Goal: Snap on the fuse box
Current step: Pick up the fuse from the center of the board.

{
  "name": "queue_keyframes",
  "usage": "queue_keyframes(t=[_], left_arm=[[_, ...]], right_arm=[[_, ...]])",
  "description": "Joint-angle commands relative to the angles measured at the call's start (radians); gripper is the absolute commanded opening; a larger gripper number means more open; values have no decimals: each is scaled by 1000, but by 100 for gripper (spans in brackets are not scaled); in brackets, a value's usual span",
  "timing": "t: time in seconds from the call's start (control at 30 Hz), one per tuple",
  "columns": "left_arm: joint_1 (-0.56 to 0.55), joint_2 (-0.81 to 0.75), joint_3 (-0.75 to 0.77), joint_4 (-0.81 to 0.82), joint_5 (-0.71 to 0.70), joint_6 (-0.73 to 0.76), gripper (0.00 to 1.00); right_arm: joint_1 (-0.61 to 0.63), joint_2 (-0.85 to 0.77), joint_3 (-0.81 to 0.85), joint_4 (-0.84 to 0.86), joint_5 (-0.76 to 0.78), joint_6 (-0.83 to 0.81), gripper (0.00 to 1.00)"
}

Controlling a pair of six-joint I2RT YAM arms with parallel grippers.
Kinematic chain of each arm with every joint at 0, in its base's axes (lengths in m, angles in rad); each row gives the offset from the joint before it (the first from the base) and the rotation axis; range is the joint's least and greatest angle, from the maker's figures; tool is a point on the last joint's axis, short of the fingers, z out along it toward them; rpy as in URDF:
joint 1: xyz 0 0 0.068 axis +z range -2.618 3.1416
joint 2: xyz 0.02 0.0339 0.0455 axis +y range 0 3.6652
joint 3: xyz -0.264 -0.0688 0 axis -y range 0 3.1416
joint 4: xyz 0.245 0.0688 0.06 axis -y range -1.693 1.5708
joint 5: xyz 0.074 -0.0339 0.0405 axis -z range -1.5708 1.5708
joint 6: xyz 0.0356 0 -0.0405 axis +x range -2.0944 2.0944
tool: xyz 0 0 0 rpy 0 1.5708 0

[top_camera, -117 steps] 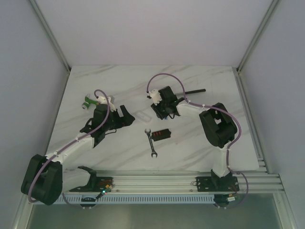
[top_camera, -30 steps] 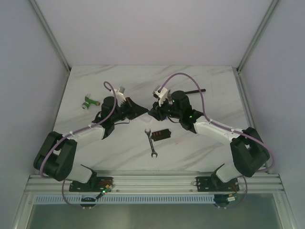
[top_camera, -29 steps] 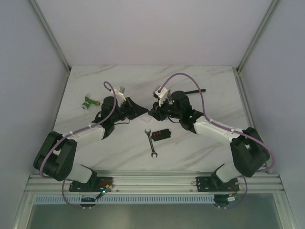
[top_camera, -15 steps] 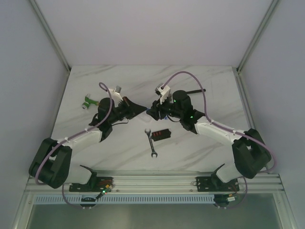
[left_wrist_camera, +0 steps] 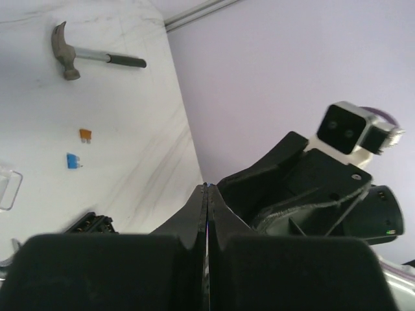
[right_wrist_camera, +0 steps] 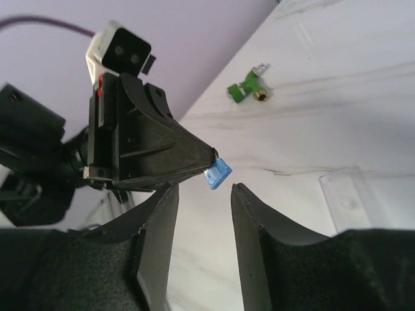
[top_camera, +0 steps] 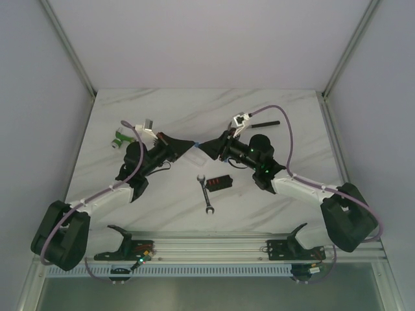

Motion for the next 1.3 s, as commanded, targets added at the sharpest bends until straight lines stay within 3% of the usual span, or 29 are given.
queue_keyframes(t=[0.0,0.23,0.43,0.97,1.27], left_arm=[[-5,-45,-33,135,-33,-83,0],[-11,-89,-62,188,-52,-134,0],[-20,-91,-67,249,-46,-155,0],[-30,-77,-81,323,-50,-197,0],[-35,-63,-81,328,-45,-204,0]], right_arm=[[-4,-6,-32,215,49,193,42],[-4,73,-44,440,15,396,37],[-4,123,-31,510,-10,453,35],[-2,145,-23,532,-39,457,26],[0,152,-14,542,-49,453,7]])
